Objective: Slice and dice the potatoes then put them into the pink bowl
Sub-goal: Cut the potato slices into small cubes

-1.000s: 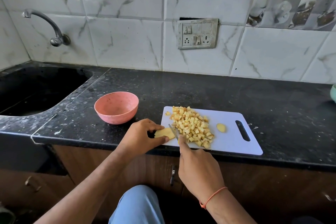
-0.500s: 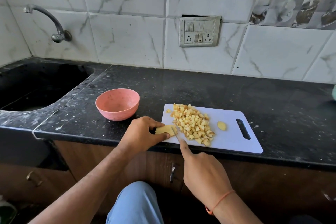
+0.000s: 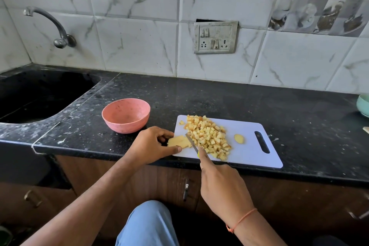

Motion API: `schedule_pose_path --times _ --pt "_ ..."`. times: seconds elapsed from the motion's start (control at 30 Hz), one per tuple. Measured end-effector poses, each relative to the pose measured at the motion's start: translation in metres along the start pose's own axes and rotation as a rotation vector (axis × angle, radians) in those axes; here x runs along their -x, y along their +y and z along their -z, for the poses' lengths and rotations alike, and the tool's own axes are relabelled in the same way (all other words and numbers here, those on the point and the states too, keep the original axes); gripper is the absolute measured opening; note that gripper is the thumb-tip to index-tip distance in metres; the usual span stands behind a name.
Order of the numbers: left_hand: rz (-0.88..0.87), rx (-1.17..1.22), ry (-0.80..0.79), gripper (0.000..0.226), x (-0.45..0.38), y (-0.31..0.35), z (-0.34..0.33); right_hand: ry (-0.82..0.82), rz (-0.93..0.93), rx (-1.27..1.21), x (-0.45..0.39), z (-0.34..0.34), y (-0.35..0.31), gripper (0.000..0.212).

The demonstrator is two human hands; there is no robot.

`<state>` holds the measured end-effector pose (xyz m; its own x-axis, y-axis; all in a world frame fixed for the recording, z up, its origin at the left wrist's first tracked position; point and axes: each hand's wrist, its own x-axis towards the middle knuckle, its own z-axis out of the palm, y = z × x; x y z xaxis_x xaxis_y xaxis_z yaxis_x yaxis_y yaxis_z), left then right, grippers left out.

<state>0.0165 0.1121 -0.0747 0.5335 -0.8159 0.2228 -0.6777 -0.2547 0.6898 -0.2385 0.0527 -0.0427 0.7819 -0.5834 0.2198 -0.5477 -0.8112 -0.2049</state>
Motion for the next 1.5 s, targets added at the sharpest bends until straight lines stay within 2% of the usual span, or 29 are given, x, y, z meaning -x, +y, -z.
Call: schedule_pose_path --times 0.13,0.37,0.8,1.07,1.3,1.5 --pt "0.026 0.049 -0.005 0.04 0.0 -0.003 0.001 -0.018 0.027 0.017 -0.025 -0.01 -0.01 0.062" --pt "-0.012 0.033 -0.019 0.037 -0.004 -0.004 0.002 -0.053 0.007 -0.014 -0.056 -0.015 -0.017 0.059" --pt "-0.003 0.052 0.019 0.039 -0.004 -0.006 -0.004 -0.143 -0.035 -0.009 0.025 0.01 -0.003 0.066" --pt "-0.008 0.042 0.012 0.044 -0.003 -0.006 -0.001 -0.028 0.009 0.007 -0.013 0.005 -0.02 0.062" --pt "-0.002 0.044 0.024 0.04 -0.005 -0.008 -0.003 -0.081 -0.004 0.056 -0.049 -0.016 -0.03 0.064" --pt "0.008 0.076 0.03 0.037 -0.003 -0.008 -0.005 -0.129 0.002 0.107 -0.016 -0.005 -0.025 0.067"
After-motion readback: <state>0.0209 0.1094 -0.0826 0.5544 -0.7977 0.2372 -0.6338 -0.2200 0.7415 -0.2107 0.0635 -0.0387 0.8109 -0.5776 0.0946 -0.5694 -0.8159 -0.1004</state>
